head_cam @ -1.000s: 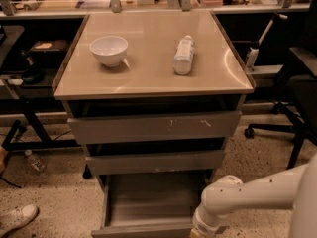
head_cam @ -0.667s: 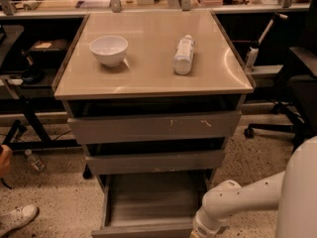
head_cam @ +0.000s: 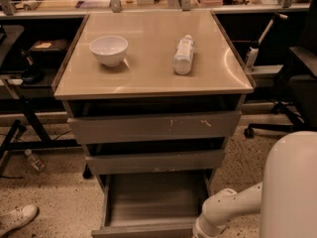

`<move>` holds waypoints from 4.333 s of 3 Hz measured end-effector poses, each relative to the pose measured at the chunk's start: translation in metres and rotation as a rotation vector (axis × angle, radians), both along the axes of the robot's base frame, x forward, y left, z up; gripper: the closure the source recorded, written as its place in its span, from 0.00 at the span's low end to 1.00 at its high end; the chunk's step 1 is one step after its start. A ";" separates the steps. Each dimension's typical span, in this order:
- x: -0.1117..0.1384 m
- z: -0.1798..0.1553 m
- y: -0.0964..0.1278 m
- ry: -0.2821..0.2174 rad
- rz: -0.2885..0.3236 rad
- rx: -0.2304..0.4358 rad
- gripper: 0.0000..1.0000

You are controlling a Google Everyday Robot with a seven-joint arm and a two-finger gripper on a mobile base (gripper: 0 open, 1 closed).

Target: Close bottom drawer

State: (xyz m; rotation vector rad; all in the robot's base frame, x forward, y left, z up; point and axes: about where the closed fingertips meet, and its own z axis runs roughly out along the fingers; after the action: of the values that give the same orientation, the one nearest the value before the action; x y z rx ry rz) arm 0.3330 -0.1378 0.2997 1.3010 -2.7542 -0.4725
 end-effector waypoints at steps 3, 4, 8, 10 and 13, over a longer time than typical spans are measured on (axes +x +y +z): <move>0.018 -0.117 -0.005 0.053 -0.094 -0.001 1.00; 0.026 -0.124 -0.003 0.047 -0.094 0.006 1.00; 0.026 -0.124 -0.003 0.047 -0.094 0.006 0.11; 0.026 -0.124 -0.003 0.047 -0.094 0.006 0.00; 0.026 -0.124 -0.003 0.047 -0.094 0.006 0.48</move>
Offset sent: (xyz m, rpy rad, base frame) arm 0.0218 -0.0059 -0.1182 -0.0263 0.0516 -0.0882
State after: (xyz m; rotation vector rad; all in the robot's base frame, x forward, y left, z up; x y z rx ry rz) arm 0.3587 -0.1410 0.1760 1.1504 -2.7860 -0.5111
